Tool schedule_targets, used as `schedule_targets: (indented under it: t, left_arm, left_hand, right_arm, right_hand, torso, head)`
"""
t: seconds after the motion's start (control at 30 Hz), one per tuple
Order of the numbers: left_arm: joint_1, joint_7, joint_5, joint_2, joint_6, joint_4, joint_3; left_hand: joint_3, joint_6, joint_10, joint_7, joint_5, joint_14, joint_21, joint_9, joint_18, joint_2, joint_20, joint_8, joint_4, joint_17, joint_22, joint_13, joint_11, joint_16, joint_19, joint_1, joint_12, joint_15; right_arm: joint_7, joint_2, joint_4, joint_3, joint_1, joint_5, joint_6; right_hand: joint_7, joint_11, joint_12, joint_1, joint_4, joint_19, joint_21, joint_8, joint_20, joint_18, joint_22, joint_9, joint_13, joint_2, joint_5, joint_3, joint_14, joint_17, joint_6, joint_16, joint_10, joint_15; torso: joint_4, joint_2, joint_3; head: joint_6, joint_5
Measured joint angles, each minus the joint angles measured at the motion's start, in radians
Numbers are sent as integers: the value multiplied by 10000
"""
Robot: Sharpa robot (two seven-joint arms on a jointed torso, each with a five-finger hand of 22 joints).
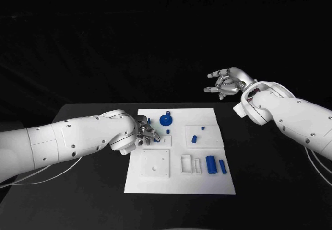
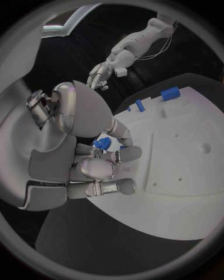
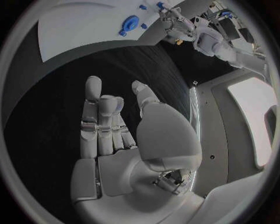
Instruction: Assemble the parts on the task board
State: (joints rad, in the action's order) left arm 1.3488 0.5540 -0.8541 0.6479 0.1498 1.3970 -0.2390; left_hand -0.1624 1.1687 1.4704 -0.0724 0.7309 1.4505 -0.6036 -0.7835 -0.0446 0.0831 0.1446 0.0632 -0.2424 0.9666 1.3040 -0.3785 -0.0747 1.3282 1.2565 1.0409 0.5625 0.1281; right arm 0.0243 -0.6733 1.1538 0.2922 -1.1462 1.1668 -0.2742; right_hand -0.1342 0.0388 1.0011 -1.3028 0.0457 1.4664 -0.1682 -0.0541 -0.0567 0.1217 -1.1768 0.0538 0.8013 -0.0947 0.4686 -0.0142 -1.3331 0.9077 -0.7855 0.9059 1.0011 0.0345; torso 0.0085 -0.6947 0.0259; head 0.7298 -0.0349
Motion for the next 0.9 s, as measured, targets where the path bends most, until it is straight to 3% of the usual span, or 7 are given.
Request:
schedule_targets:
  t: [0.6, 0.63, 0.9]
  left_arm:
    - [4, 10, 3, -47, -112, -79, 6]
    - [4, 10, 6, -54, -123, -92, 7]
    - [10, 10, 20, -97, -221, -166, 14]
  left_hand:
    - [-45, 0, 0, 0, 38, 2, 208, -467, 19, 171, 31, -1, 17, 70, 40, -1, 0, 79, 149, -171, 115, -4]
    - [-46, 0, 0, 0, 38, 3, 208, -493, 19, 171, 19, -1, 16, 70, 40, -1, 0, 79, 160, -171, 115, -4]
    - [-83, 1, 0, 0, 38, 4, 208, -644, 20, 223, 19, -2, 34, 178, 39, -2, 0, 148, 160, -227, 172, -7]
  right_arm:
    - [-5, 54, -67, 0, 0, 2, 25]
    - [-6, 57, -71, 0, 1, 2, 27]
    - [-8, 69, -91, 0, 2, 2, 48]
  right_hand:
    - [33, -1, 0, -1, 28, 0, 0, 0, 0, -18, -1, -1, 1, 0, 40, -28, 0, -9, -34, 0, 0, 0]
    - [-30, -102, 0, 0, 28, 0, 0, -1, 0, -60, -1, -2, -4, -1, 40, -28, 0, -9, -285, 0, -113, 0]
    - [-49, -47, 0, -1, 83, 1, 0, -1, -1, -63, 8, -2, -10, -1, 137, -29, 0, -8, -182, 0, -57, 0]
  torso:
    - [-10, -5, 9]
    - [-10, -5, 9]
    - [-9, -4, 11]
  head:
    - [33, -3]
    - [33, -4]
    - [64, -4]
